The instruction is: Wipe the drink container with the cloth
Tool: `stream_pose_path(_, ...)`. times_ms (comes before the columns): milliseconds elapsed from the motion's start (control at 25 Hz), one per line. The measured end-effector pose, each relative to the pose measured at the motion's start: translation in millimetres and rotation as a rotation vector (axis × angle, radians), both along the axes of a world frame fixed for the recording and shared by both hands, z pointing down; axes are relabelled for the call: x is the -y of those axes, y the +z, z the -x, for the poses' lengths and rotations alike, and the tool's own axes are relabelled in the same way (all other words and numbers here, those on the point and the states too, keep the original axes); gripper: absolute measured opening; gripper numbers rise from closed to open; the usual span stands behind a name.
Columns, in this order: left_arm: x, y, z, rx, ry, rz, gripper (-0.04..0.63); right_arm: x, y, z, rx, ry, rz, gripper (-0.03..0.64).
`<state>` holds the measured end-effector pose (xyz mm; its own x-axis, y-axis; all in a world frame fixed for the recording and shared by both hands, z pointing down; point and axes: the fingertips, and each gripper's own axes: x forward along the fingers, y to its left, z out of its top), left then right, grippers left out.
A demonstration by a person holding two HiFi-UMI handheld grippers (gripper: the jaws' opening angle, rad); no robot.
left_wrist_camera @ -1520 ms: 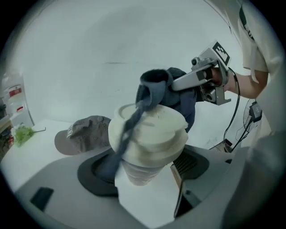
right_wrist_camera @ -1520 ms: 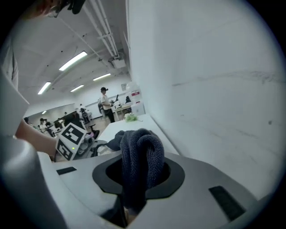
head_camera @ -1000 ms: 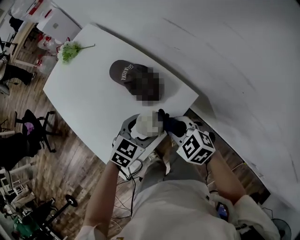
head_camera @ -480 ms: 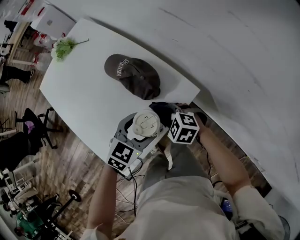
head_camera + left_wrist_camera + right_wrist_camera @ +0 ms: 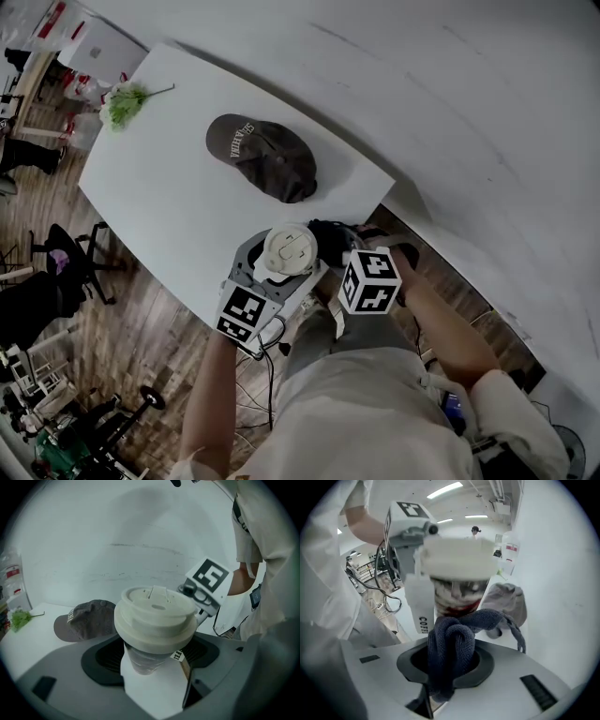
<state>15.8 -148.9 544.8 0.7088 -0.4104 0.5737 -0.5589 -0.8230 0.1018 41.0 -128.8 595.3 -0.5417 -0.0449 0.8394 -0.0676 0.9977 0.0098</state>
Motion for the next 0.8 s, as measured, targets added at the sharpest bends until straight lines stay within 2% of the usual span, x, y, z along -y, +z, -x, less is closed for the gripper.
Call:
stream_pose_path(120,0,1,0,0.001,0.004,0.003,0.394,14,-37,-3,-0.017,-0.056,-0.121,0.107)
stream_pose_path(240,0,1,0,0.000,0.005,0.006,0.394,31,-55,-5,-0.103,-0.180,-0.293,0.107)
stream_pose_path(320,1,0,-2,-0.002,0.000,0.008,0.394,40,-54,-2,-0.133,-0.233,-0.341,0.110)
stream_pose_path(440,1,-1,-2,-0.005,-0.005,0.007,0.394,52,-38,7,-0.130,-0.248,-0.326,0.110)
stream_pose_path(600,1,1,-2,-0.009,-0.006,0.008,0.394,60,-1,14,-0.192,-0.320,-0.331,0.110)
stream_pose_path(800,1,1,-1,-0.019,-0.011,0.007,0.394,44,43,6,-0.242,-0.349,-0.250,0.110)
